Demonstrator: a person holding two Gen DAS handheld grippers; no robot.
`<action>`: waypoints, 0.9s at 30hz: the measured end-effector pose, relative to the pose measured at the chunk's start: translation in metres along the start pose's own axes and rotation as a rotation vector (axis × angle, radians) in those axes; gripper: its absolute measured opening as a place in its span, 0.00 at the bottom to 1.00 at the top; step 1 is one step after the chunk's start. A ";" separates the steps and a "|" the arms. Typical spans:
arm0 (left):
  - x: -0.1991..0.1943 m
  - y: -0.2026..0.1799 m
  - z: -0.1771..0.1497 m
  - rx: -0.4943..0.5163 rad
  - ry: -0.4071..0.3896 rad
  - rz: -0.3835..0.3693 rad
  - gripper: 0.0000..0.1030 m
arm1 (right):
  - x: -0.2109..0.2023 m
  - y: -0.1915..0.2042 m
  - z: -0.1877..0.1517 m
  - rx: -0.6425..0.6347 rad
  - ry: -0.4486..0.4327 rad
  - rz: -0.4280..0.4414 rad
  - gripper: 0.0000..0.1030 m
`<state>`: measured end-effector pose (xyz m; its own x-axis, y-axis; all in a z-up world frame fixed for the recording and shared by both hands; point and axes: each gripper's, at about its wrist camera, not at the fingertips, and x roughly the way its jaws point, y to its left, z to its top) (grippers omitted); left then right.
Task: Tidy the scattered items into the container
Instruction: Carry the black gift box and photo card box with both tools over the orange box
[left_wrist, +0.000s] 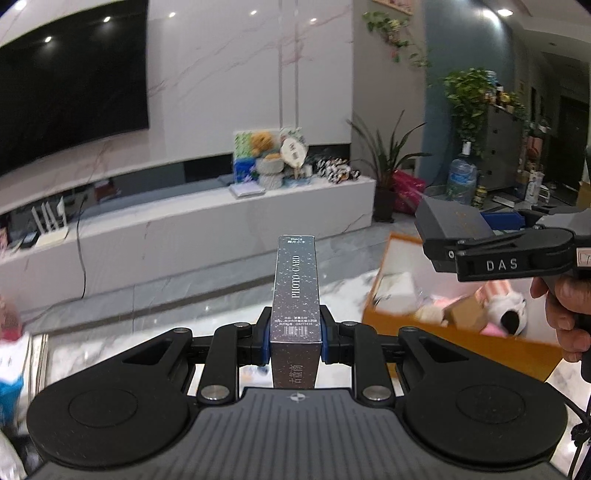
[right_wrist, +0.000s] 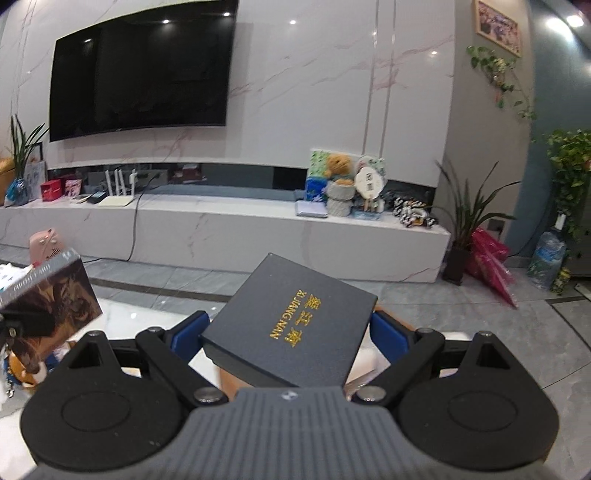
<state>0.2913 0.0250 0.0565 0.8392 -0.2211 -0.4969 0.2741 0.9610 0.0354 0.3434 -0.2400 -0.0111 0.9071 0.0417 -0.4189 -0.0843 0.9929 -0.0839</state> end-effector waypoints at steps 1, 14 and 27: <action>0.000 -0.005 0.005 0.009 -0.009 -0.004 0.26 | -0.002 -0.007 0.002 0.002 -0.007 -0.008 0.91; 0.037 -0.079 0.045 0.080 -0.045 -0.126 0.26 | -0.030 -0.089 0.015 0.026 -0.039 -0.111 0.91; 0.098 -0.136 0.049 0.129 0.041 -0.232 0.26 | -0.016 -0.133 -0.022 0.023 0.044 -0.109 0.91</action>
<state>0.3590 -0.1356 0.0451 0.7278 -0.4238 -0.5391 0.5171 0.8556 0.0255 0.3314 -0.3752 -0.0135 0.8913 -0.0711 -0.4479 0.0238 0.9936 -0.1103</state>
